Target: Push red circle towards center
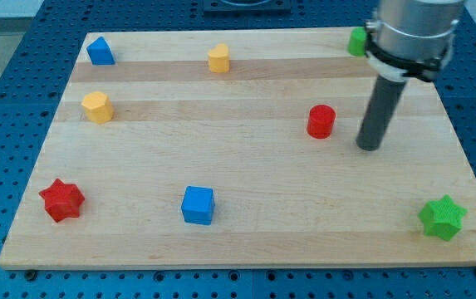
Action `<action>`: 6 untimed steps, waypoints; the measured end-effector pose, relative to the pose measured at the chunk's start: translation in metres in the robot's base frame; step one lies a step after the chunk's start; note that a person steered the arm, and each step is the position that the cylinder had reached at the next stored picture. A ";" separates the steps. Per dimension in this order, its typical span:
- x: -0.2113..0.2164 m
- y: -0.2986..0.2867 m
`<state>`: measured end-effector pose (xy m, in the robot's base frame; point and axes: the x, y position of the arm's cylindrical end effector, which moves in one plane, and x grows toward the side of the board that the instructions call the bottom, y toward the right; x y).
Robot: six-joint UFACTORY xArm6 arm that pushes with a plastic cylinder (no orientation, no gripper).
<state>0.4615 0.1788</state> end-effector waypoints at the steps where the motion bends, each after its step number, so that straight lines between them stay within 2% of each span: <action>1: -0.015 0.010; 2: -0.053 -0.040; 3: -0.053 -0.123; 5: -0.054 -0.130; 6: -0.054 -0.112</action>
<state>0.4079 0.0667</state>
